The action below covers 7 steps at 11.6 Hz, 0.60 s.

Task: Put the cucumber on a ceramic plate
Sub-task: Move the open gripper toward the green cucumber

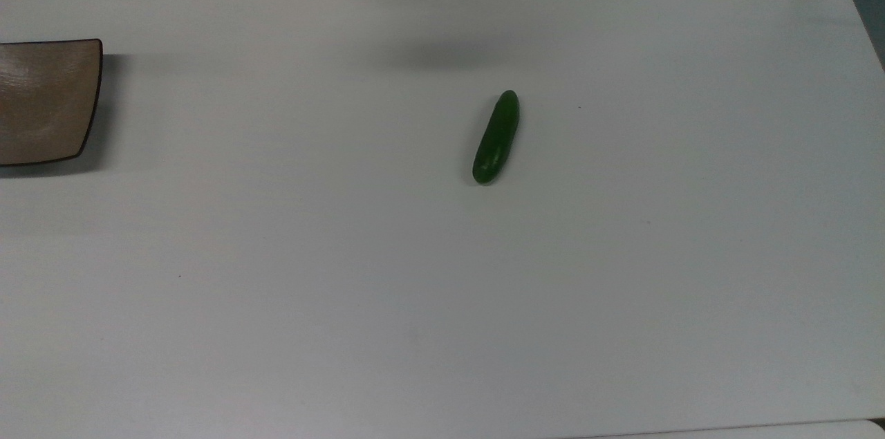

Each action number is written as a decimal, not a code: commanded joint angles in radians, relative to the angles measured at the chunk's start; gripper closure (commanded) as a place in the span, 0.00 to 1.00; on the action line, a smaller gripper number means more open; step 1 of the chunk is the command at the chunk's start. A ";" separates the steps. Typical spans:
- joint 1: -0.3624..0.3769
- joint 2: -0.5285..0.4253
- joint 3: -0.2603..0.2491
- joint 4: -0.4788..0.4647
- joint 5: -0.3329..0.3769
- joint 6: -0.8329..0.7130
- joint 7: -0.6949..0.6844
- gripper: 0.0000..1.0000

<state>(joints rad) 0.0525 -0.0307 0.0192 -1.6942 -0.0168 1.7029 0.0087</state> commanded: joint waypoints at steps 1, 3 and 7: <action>0.003 -0.009 -0.001 -0.027 -0.005 0.004 -0.003 0.00; 0.003 -0.011 0.001 -0.027 -0.005 0.000 -0.001 0.00; 0.004 -0.005 -0.001 -0.027 0.000 0.012 0.000 0.00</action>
<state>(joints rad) 0.0527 -0.0306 0.0192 -1.7080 -0.0168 1.7028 0.0087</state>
